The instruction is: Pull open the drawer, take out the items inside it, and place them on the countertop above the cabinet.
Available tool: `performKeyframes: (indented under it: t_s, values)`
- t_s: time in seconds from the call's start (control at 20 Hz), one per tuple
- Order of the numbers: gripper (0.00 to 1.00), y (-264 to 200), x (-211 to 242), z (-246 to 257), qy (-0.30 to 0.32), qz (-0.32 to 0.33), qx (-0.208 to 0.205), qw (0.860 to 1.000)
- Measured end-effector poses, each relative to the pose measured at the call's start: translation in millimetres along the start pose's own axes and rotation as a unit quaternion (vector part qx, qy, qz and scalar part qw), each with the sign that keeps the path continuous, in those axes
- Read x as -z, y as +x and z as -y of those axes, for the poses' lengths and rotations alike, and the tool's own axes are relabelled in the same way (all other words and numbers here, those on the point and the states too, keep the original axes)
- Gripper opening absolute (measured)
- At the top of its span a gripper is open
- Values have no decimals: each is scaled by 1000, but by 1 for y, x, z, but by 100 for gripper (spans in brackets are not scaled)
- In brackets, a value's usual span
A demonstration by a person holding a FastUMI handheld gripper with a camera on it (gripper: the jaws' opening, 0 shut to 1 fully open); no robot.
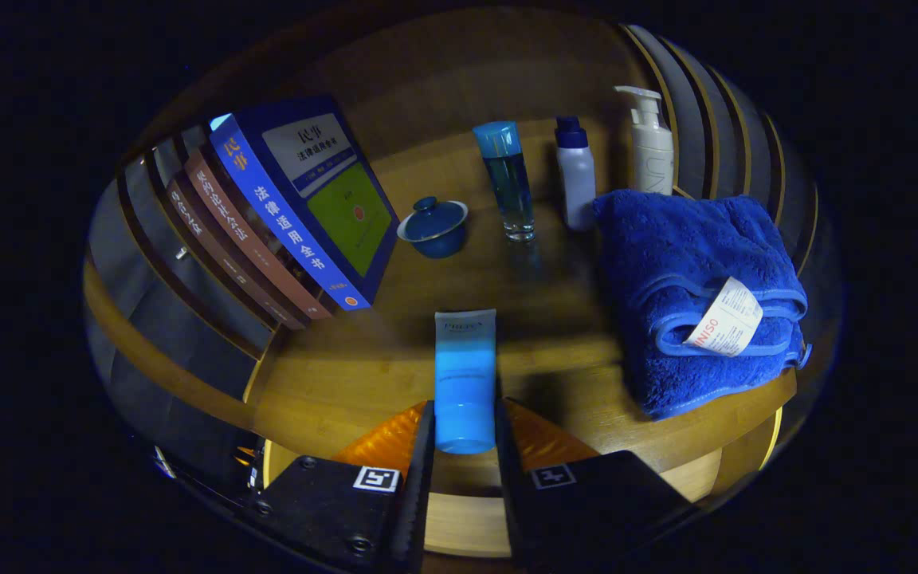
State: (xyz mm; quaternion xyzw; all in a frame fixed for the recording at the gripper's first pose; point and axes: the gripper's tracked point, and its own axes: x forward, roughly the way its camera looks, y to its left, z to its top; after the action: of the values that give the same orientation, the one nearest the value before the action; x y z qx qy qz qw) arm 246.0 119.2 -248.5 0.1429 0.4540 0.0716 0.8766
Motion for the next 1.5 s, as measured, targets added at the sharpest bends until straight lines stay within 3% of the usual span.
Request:
performKeyframes:
  t_s: [0.2, 0.35, 0.65, 0.85, 1.0, 1.15, 1.5]
  values:
    - [88, -8, -4, 5, -2, 7, 4, 1000]
    - [100, -26, -4, 5, -4, 20, -3, 1000]
    - [99, -110, 3, -1, -15, 113, -16, 993]
    - [99, -163, 36, -10, -3, 176, -33, 984]
    - [99, -188, 70, -7, -23, 228, -20, 973]
    - [99, -193, 123, 0, -60, 248, 0, 967]
    - [99, -163, 199, 26, -7, 224, 14, 974]
